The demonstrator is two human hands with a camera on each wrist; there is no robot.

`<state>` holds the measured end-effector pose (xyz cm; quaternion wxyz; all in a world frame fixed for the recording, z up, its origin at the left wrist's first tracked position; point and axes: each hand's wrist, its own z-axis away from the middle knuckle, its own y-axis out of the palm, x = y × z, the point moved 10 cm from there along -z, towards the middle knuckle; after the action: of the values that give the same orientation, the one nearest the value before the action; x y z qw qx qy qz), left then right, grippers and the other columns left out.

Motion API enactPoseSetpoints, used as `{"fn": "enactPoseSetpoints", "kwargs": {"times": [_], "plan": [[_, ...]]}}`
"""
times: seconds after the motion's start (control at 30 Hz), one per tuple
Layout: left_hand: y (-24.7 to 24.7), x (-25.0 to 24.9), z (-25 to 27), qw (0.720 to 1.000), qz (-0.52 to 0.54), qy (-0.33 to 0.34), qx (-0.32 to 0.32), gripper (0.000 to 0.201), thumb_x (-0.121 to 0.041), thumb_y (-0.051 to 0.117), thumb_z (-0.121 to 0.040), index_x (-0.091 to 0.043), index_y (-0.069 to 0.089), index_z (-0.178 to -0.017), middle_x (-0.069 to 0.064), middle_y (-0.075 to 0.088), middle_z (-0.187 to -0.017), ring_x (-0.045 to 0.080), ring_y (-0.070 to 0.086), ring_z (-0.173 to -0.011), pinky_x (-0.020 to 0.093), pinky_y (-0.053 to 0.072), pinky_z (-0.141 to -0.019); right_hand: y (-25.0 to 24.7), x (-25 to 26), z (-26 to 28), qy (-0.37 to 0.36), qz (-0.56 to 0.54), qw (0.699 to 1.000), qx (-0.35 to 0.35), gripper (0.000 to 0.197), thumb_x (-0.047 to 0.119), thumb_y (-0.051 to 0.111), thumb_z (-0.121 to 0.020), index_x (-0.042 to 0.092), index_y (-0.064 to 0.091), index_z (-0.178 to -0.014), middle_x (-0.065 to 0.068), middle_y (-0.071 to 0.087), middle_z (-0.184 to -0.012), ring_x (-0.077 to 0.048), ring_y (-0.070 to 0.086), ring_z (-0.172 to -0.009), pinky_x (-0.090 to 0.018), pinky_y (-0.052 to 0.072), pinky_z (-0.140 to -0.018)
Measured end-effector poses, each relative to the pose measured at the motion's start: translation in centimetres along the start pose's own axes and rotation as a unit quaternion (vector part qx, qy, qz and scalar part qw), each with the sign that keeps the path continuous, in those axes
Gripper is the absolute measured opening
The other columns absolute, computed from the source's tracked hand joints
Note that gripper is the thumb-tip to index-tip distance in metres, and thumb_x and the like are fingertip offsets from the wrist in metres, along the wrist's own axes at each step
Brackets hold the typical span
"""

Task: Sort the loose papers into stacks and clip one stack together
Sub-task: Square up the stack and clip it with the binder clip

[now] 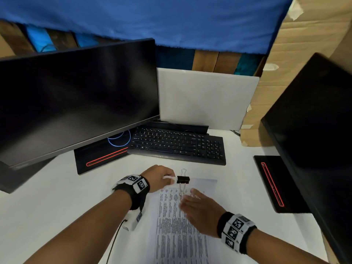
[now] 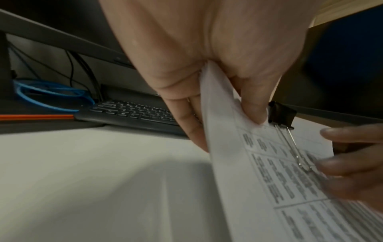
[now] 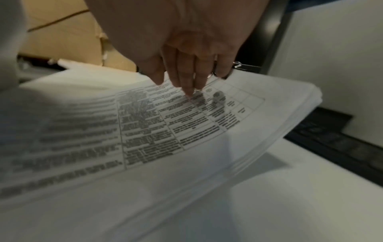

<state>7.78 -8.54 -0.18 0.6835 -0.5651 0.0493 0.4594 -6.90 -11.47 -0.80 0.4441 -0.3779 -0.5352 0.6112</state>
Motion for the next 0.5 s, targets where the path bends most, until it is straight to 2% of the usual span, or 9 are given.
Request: {"fn": "enactPoseSetpoints", "kwargs": {"times": [0.07,0.13,0.2,0.27,0.33,0.4,0.47,0.5], "plan": [[-0.2,-0.1,0.0,1.0,0.001,0.005,0.003,0.019,-0.034,0.056,-0.094,-0.026,0.067,-0.108,0.001,0.07,-0.1,0.019,0.063,-0.085,0.034,0.052,-0.082,-2.5,-1.6,0.2,0.06,-0.05,0.995,-0.068,0.039,0.034,0.06,-0.085,0.021,0.06,-0.122,0.005,0.065,-0.122,-0.012,0.058,-0.12,-0.034,0.026,-0.115],[-0.3,-0.3,0.2,1.0,0.011,0.013,0.001,0.018,-0.034,0.056,-0.094,-0.025,0.067,-0.106,0.001,0.07,-0.095,0.017,0.064,-0.082,0.033,0.052,-0.081,-5.1,-3.6,-0.1,0.117,-0.092,0.983,-0.111,0.051,0.033,0.058,-0.087,0.018,0.049,-0.135,-0.002,0.055,-0.137,-0.017,0.051,-0.127,-0.035,0.022,-0.113],[-0.4,-0.9,0.2,0.999,0.019,0.027,-0.001,0.016,-0.035,0.055,-0.094,-0.027,0.066,-0.104,-0.001,0.069,-0.09,0.015,0.063,-0.078,0.031,0.051,-0.079,-6.3,-5.0,-1.1,0.15,-0.122,0.979,-0.072,0.063,0.034,0.054,-0.091,0.016,0.032,-0.146,-0.005,0.039,-0.15,-0.021,0.039,-0.136,-0.032,0.015,-0.116],[-0.5,-1.8,0.4,0.999,0.014,0.045,-0.004,0.016,-0.035,0.055,-0.095,-0.028,0.066,-0.104,-0.002,0.068,-0.087,0.014,0.059,-0.076,0.029,0.049,-0.078,-6.2,-6.3,-2.3,0.177,-0.168,0.97,-0.018,0.064,0.037,0.053,-0.092,0.017,0.03,-0.147,-0.002,0.036,-0.151,-0.02,0.039,-0.135,-0.032,0.024,-0.115],[-0.7,-2.7,0.6,0.998,0.005,0.06,-0.011,0.016,-0.034,0.054,-0.096,-0.026,0.066,-0.104,-0.001,0.067,-0.087,0.015,0.056,-0.076,0.028,0.046,-0.075,-6.2,-7.8,-3.0,0.204,-0.203,0.957,0.022,0.053,0.038,0.055,-0.089,0.021,0.045,-0.138,0.001,0.051,-0.139,-0.02,0.051,-0.122,-0.033,0.041,-0.103],[-1.1,-3.1,0.8,0.997,0.011,0.069,-0.027,0.014,-0.033,0.054,-0.095,-0.027,0.066,-0.101,-0.002,0.067,-0.086,0.016,0.057,-0.077,0.027,0.044,-0.072,-6.1,-8.8,-3.3,0.223,-0.238,0.944,0.054,0.035,0.037,0.059,-0.085,0.025,0.062,-0.117,0.001,0.066,-0.112,-0.019,0.062,-0.101,-0.032,0.051,-0.086],[-1.5,-3.1,1.0,0.996,0.027,0.067,-0.044,0.012,-0.033,0.055,-0.095,-0.028,0.066,-0.098,-0.005,0.066,-0.082,0.015,0.058,-0.077,0.026,0.043,-0.07,-5.5,-8.7,-3.6,0.221,-0.254,0.936,0.101,0.02,0.039,0.065,-0.082,0.021,0.065,-0.092,0.001,0.067,-0.086,-0.017,0.062,-0.079,-0.031,0.051,-0.071],[-1.7,-3.1,1.1,0.996,0.032,0.066,-0.052,0.012,-0.034,0.055,-0.095,-0.029,0.066,-0.097,-0.008,0.064,-0.079,0.012,0.058,-0.075,0.025,0.043,-0.068,-4.9,-8.7,-3.7,0.22,-0.266,0.93,0.123,0.022,0.041,0.067,-0.08,0.02,0.062,-0.082,0.002,0.063,-0.077,-0.016,0.059,-0.071,-0.031,0.048,-0.066]]}}
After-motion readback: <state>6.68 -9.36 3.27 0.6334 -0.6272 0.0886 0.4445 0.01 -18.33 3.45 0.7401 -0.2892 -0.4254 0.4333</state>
